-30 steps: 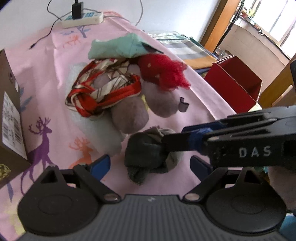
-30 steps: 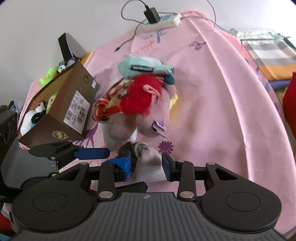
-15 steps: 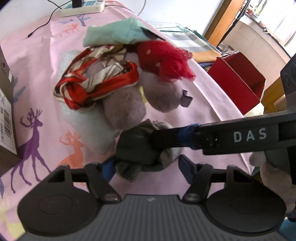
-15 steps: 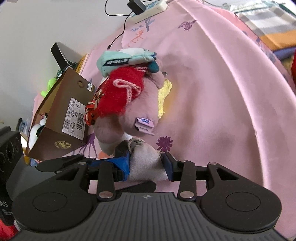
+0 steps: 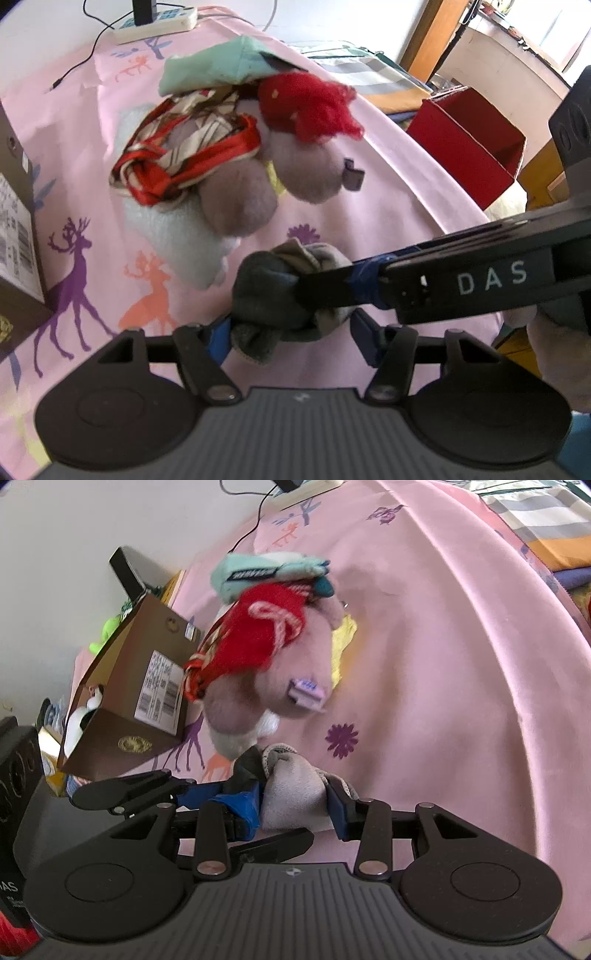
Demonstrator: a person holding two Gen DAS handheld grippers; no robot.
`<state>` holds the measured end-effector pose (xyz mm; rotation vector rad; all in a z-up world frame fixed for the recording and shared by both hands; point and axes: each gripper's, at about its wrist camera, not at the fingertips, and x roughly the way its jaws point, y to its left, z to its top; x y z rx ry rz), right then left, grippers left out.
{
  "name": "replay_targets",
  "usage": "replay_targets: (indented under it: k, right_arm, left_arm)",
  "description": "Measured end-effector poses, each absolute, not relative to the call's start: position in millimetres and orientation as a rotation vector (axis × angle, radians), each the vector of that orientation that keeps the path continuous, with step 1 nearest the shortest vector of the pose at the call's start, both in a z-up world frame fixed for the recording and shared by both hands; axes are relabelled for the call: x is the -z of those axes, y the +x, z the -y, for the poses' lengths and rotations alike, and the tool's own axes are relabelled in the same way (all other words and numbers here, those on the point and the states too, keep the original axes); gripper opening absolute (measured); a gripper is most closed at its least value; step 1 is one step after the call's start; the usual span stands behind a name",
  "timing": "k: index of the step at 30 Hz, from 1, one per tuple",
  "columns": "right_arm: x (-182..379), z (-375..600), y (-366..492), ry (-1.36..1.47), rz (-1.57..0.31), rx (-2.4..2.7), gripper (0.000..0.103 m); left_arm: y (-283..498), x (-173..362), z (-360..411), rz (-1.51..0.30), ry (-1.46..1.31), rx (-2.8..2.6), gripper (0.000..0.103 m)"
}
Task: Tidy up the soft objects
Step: 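Lift the grey-white sock with both grippers and carry it toward the box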
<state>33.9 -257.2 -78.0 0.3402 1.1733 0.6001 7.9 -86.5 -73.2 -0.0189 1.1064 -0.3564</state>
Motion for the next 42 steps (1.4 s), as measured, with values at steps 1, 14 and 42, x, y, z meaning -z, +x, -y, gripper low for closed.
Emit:
replay_targets:
  k: [1,14,42]
  right_arm:
    - [79,255,32,0.333,-1.176,-0.605,0.024]
    - [70,231,21,0.263,-1.141,-0.647,0.022]
    - [23,139,-1,0.233,-1.001,-0.682,0.022]
  left_arm:
    - [6,74,84,-1.112,-0.022,0.353,0.061]
    - [-9,62,68,-1.123,-0.030,0.267,0.061]
    - [-32,9,-23,-1.006,0.009,0.230,0.060]
